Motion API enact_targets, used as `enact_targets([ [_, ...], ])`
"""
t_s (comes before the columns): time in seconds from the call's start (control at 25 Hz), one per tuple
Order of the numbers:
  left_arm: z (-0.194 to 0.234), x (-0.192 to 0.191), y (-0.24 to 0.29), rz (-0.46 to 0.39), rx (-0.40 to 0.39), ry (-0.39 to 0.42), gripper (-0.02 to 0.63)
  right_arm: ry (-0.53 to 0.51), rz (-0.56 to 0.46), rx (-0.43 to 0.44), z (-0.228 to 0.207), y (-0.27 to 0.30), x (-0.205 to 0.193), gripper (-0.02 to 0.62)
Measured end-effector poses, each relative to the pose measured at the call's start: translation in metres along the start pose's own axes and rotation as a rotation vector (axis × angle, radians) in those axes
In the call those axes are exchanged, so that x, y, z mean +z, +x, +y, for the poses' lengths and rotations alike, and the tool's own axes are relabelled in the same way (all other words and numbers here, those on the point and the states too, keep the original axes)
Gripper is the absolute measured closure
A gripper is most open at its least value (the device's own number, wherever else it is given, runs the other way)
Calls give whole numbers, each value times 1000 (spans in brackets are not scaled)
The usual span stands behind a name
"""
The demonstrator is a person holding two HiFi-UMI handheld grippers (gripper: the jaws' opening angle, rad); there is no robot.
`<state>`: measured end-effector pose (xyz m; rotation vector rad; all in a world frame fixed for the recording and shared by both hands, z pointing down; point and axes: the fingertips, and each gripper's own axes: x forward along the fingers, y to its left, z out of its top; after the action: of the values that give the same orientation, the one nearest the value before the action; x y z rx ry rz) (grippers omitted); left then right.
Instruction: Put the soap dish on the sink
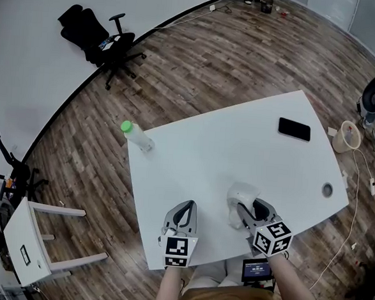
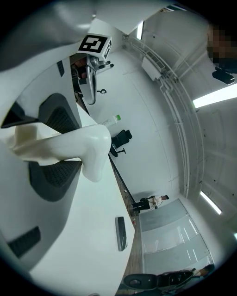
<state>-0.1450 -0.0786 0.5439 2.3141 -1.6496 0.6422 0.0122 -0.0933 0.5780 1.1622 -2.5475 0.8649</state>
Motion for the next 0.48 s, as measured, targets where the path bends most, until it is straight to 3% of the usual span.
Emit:
enact_targets([
  [0.48, -4, -7, 9, 22, -10, -13, 598, 148, 0, 12, -16, 8, -11, 411],
])
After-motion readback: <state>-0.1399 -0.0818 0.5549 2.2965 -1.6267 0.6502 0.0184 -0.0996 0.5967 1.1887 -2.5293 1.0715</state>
